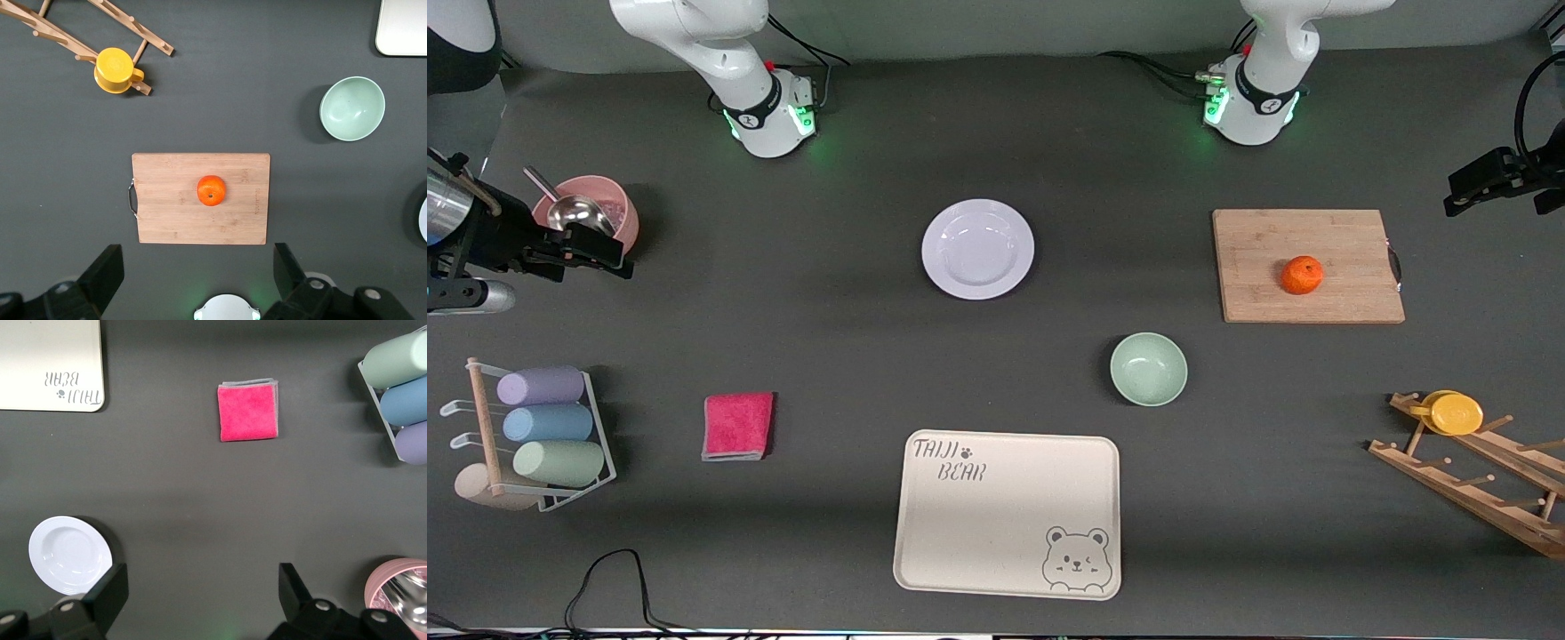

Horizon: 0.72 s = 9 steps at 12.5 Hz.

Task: Place orange and plate with both arms
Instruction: 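Reach the left gripper to the orange on the cutting board and grasp it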

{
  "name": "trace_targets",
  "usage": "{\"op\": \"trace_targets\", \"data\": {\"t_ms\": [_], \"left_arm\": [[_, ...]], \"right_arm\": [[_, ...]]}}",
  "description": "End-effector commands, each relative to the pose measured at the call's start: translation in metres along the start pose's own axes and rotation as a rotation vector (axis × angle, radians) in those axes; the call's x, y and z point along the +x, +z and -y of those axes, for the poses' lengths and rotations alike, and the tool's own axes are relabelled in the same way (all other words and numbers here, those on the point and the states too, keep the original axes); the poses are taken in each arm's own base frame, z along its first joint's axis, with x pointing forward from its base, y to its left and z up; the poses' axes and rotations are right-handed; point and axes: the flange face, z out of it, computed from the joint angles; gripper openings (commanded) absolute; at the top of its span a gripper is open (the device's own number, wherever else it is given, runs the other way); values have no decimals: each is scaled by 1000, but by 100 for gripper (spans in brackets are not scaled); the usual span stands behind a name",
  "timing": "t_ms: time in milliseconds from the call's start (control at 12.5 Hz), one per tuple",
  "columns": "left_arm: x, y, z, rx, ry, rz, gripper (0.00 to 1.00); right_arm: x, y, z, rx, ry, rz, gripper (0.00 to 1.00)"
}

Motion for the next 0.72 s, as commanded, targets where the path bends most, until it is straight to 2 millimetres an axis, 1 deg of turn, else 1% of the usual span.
{"op": "trace_targets", "data": {"t_ms": [0,80,160,241,321,401,481,561,641], "left_arm": [[-4,-5,2,-11,-16,12,100],[-3,-3,2,-10,-12,18,100],[-3,5,7,-10,-10,38,100],[-5,19,11,-10,-17,50,100],[-14,34,14,-12,-7,49,100],[-25,57,23,-15,-13,23,100],[-39,89,23,-15,-15,-13,100],[-54,132,21,-15,-16,-53,100],[-63,174,19,-15,-18,-80,100]], "right_arm": [[-17,16,0,2,37,-35,100],[-16,17,-1,3,38,-42,100],[-15,16,-4,3,43,-38,100],[-13,17,-11,5,46,-35,100],[-12,16,-17,5,37,-36,100],[-13,15,-16,5,26,-32,100],[-14,12,-16,5,22,-32,100],[-14,10,-15,3,18,-35,100],[-14,9,-16,3,18,-36,100]]}}
